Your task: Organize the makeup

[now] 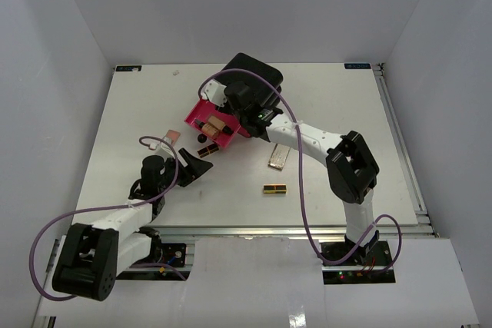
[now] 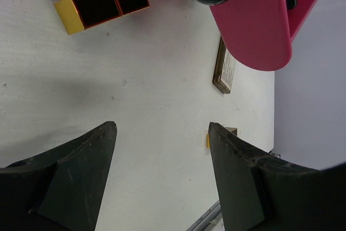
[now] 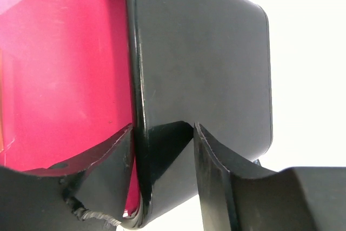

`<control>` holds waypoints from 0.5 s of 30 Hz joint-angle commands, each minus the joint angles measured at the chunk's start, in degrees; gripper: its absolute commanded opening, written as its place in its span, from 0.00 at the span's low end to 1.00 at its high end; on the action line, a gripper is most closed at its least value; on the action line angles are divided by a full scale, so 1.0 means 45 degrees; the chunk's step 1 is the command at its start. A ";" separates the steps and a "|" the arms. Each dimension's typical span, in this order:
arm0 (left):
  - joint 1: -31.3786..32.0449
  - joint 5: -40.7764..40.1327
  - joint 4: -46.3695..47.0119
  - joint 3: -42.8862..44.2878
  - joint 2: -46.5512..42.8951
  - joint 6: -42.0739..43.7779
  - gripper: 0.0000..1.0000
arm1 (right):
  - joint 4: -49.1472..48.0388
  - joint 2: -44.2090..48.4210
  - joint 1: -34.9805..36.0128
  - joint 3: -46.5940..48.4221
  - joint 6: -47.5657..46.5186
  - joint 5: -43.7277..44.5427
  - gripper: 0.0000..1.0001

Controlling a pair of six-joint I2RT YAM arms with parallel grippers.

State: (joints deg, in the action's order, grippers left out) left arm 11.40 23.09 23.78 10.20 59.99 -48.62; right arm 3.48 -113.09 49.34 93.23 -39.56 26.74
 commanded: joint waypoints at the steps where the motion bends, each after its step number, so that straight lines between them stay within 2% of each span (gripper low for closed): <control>1: 0.0142 -0.0051 0.1450 0.0325 0.0682 0.0215 0.79 | -0.0224 0.0560 0.0361 -0.0384 -0.0250 0.0442 0.48; 7: 0.0199 -0.0891 0.1368 0.1050 0.1648 0.0601 0.71 | -0.0269 0.0712 0.0496 -0.0484 -0.0197 0.0411 0.40; 10: 0.0299 -0.1408 0.1201 0.1433 0.2242 0.0590 0.65 | -0.0276 0.0747 0.0490 -0.0523 -0.0155 0.0385 0.39; 15: 0.0476 -0.2538 0.0873 0.2150 0.2835 0.0413 0.63 | -0.0267 0.0736 0.0517 -0.0543 -0.0117 0.0366 0.39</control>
State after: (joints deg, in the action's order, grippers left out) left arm 12.72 16.98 27.84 16.42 71.51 -46.96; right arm 1.96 -112.86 50.65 91.92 -42.83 29.67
